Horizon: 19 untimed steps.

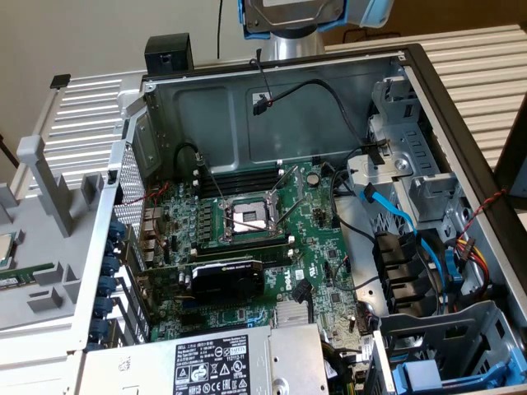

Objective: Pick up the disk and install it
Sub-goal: 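Pick up the disk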

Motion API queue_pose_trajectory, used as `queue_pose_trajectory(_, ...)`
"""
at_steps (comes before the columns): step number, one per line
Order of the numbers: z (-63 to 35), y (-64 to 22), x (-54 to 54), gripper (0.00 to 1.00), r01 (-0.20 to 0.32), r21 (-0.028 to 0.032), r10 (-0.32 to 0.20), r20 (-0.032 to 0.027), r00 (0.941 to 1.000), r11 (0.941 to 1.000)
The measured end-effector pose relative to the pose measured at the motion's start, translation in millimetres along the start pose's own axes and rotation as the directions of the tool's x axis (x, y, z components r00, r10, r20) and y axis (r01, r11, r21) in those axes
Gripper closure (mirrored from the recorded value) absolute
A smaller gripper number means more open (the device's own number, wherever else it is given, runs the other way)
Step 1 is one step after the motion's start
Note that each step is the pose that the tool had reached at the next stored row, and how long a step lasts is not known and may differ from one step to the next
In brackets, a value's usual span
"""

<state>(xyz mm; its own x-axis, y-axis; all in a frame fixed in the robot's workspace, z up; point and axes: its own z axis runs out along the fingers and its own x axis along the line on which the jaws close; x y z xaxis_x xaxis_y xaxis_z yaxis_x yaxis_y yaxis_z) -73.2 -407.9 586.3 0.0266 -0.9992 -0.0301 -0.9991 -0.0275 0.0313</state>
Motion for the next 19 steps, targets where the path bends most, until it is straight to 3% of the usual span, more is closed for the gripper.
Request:
queue_pose_trajectory(11,-7.1,-23.5,16.0,0.63,0.0,0.0,0.0,-0.0001,1.0,1.0)
queue_pose_trajectory(19,-7.6,-26.1,18.0,0.63,0.0,-0.0031,0.0,-0.0001,1.0,1.0)
